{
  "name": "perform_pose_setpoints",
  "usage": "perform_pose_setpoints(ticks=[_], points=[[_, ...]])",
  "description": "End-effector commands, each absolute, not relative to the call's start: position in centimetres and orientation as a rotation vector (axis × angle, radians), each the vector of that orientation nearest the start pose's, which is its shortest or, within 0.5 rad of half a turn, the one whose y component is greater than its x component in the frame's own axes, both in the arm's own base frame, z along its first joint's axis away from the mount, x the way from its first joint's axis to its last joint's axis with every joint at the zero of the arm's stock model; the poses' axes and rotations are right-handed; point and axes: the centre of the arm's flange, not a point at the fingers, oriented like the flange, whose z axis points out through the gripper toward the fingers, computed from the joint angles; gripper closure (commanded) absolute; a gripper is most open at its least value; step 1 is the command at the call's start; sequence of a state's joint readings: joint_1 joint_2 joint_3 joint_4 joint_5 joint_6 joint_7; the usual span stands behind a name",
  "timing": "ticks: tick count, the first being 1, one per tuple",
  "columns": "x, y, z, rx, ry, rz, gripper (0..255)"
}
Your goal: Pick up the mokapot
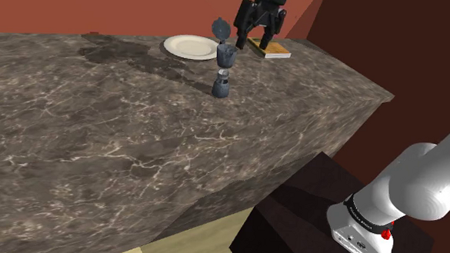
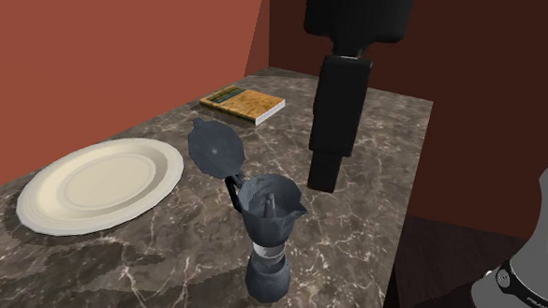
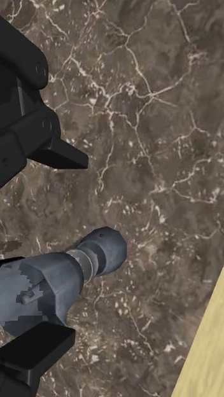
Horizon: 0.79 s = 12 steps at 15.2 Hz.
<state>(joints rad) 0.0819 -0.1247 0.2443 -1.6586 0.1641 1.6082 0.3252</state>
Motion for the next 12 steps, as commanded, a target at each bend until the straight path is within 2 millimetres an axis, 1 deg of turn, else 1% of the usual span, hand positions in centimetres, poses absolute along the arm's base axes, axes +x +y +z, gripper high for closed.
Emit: perform_pose_setpoints(ticks=[1,3,4,10,11,12], points=[[50.4,21.7,65.6,-2.992,0.015,-0.036,0],[52.2,23.6,66.0,-2.994,0.028,-0.036,0],[52.5,24.0,66.1,-2.995,0.030,-0.036,0],[52.5,24.0,62.9,-2.995,0.030,-0.036,0],[52.5,24.0,62.1,-2.995,0.030,-0.036,0],[52.5,24.0,62.1,-2.995,0.030,-0.036,0]])
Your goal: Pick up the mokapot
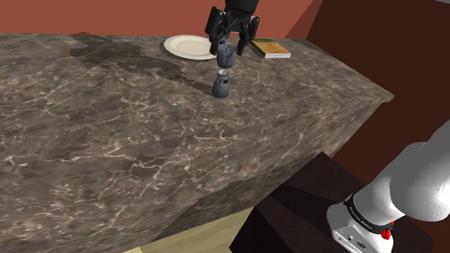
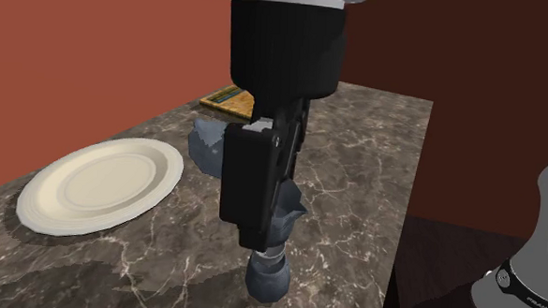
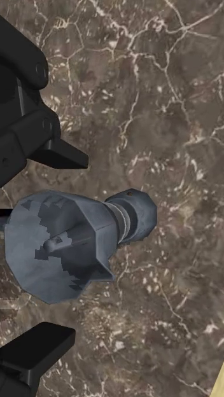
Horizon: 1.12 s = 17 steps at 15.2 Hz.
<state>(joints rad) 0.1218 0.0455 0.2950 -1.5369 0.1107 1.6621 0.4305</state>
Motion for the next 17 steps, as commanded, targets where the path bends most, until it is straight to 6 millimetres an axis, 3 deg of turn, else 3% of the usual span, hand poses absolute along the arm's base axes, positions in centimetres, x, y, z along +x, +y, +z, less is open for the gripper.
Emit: perform_pose_setpoints(ticks=[1,2,11,17], points=[[52.5,24.0,62.1,-2.995,0.030,-0.036,0],[52.5,24.0,62.1,-2.995,0.030,-0.036,255],[52.5,24.0,62.1,-2.995,0.030,-0.036,255],[52.5,24.0,65.3,-2.995,0.030,-0.036,255]])
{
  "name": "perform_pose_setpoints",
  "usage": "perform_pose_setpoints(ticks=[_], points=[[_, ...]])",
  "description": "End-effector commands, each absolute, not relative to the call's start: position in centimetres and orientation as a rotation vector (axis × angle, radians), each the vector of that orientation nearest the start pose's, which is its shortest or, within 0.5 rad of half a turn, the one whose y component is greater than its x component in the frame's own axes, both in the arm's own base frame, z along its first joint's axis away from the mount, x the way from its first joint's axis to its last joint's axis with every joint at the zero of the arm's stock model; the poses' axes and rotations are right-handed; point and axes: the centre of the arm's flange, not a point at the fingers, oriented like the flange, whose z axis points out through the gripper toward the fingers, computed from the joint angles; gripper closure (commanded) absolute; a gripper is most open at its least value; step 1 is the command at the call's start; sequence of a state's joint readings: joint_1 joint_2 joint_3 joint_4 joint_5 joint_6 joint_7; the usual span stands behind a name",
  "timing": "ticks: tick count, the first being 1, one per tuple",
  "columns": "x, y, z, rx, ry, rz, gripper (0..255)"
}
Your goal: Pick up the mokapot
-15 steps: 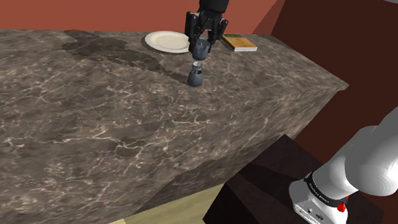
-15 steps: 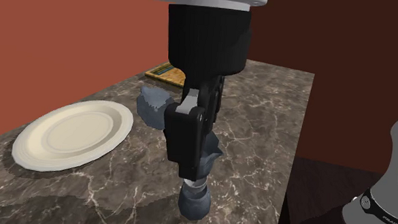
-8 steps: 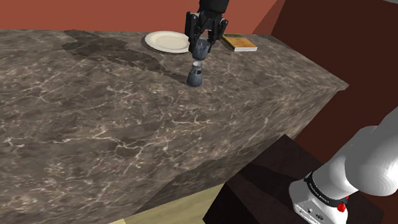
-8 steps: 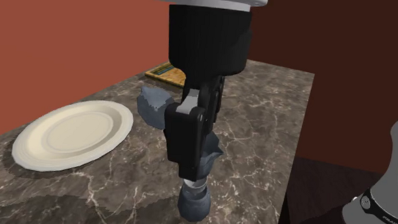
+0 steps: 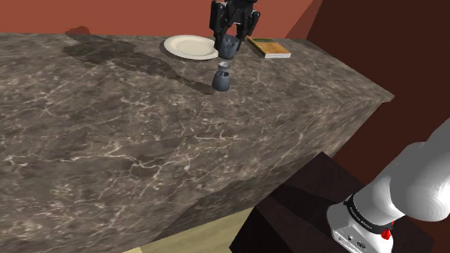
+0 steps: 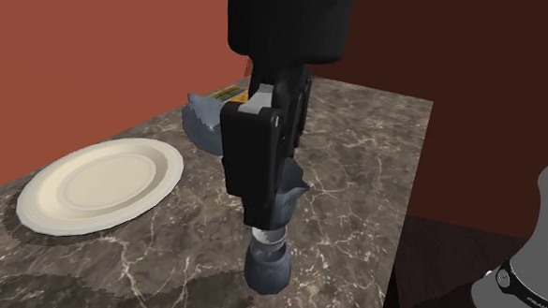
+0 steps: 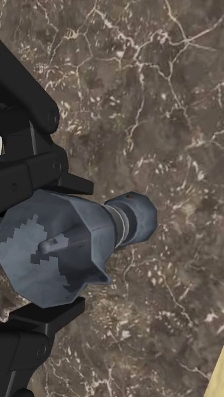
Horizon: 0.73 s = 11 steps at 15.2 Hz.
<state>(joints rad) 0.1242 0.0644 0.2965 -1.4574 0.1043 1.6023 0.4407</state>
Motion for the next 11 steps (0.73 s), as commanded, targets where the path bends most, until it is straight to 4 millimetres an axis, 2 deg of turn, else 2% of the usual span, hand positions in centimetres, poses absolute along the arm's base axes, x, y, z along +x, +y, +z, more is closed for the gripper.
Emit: perform_pose_setpoints(ticks=[1,9,11], points=[[52.5,24.0,65.8,-2.995,0.030,-0.036,255],[52.5,24.0,70.0,-2.995,0.030,-0.036,255],[52.5,24.0,70.1,-2.995,0.030,-0.036,255]])
